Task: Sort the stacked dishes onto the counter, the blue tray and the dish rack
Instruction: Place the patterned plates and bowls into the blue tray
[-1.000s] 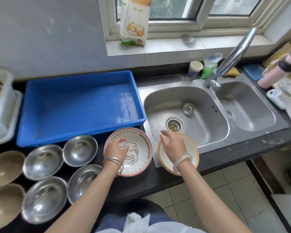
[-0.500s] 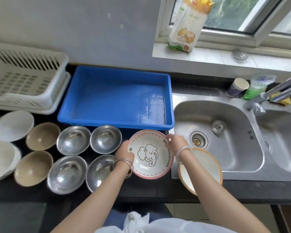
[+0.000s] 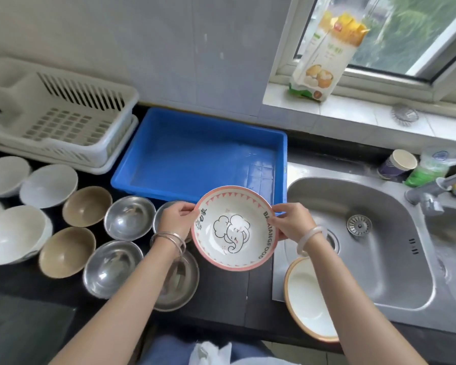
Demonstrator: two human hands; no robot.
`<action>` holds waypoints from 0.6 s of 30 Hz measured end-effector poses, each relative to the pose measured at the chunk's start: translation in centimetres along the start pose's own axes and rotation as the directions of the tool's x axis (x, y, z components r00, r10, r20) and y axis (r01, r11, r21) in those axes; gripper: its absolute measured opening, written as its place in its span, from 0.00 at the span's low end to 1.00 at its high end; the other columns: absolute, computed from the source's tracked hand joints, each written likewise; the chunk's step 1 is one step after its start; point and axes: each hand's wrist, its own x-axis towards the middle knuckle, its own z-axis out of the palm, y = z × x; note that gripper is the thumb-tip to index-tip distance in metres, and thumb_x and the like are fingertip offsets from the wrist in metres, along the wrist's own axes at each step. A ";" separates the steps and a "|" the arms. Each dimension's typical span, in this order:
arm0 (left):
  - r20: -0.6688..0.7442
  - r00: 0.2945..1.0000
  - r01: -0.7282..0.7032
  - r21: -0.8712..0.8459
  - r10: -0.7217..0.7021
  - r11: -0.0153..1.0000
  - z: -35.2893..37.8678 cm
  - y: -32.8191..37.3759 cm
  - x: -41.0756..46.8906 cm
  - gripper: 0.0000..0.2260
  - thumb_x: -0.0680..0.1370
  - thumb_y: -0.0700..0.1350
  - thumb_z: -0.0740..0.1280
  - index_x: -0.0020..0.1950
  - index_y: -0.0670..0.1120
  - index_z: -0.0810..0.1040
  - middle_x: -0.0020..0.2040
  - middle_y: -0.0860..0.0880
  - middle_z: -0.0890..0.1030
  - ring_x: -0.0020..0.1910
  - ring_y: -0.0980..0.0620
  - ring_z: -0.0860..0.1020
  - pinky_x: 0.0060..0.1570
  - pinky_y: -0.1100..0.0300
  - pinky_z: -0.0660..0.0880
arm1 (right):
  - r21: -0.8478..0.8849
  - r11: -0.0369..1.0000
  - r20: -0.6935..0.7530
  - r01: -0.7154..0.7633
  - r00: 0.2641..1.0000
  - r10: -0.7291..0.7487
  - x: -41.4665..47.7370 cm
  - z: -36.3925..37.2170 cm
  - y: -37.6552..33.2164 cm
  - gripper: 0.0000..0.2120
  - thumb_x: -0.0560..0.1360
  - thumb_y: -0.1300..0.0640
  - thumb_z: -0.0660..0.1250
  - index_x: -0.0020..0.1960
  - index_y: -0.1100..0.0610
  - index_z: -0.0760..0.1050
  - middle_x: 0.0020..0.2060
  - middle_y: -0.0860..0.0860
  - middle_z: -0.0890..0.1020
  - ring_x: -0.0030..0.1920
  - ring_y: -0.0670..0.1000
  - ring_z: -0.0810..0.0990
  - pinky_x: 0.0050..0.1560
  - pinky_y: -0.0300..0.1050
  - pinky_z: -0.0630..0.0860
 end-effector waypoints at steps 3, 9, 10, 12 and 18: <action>-0.023 1.000 -0.013 -0.077 0.011 0.997 -1.4 1.2 1.8 0.03 0.73 0.45 0.68 0.41 0.47 0.79 0.41 0.49 0.82 0.40 0.53 0.79 0.44 0.59 0.76 | 0.092 0.996 -0.042 -0.003 0.999 0.007 1.5 0.2 -2.4 0.09 0.71 0.64 0.69 0.44 0.50 0.78 0.31 0.49 0.83 0.30 0.50 0.84 0.25 0.41 0.80; 0.014 0.996 0.093 -0.258 -0.093 0.962 -3.4 1.7 6.8 0.09 0.76 0.39 0.64 0.55 0.41 0.77 0.48 0.43 0.79 0.45 0.44 0.79 0.45 0.49 0.80 | 0.235 0.972 -0.107 -0.021 0.993 0.047 6.0 3.2 -6.9 0.10 0.71 0.66 0.66 0.47 0.53 0.78 0.29 0.50 0.83 0.28 0.51 0.84 0.32 0.45 0.83; 0.009 0.996 0.091 -0.288 -0.093 0.953 -3.7 1.8 7.8 0.09 0.76 0.37 0.63 0.56 0.41 0.76 0.49 0.43 0.79 0.46 0.43 0.78 0.46 0.49 0.79 | 0.264 0.964 -0.114 -0.023 0.992 0.054 6.8 3.9 -7.6 0.10 0.71 0.66 0.67 0.48 0.53 0.78 0.29 0.51 0.83 0.27 0.49 0.83 0.30 0.43 0.82; -0.014 0.997 0.065 -0.292 -0.073 0.954 -4.5 2.2 10.1 0.10 0.75 0.35 0.62 0.55 0.41 0.76 0.49 0.42 0.78 0.46 0.44 0.77 0.47 0.50 0.77 | 0.317 0.948 -0.124 -0.027 0.990 0.070 8.4 5.3 -9.1 0.11 0.72 0.66 0.67 0.52 0.55 0.78 0.30 0.52 0.82 0.25 0.47 0.82 0.26 0.39 0.79; 0.002 0.995 0.098 -0.211 -0.099 0.973 -6.4 2.7 16.6 0.13 0.76 0.35 0.59 0.56 0.45 0.78 0.45 0.46 0.79 0.46 0.44 0.77 0.53 0.46 0.78 | 0.396 0.909 -0.065 -0.130 0.983 0.169 13.4 9.7 -11.5 0.14 0.73 0.68 0.66 0.57 0.61 0.76 0.33 0.56 0.81 0.31 0.53 0.82 0.33 0.45 0.82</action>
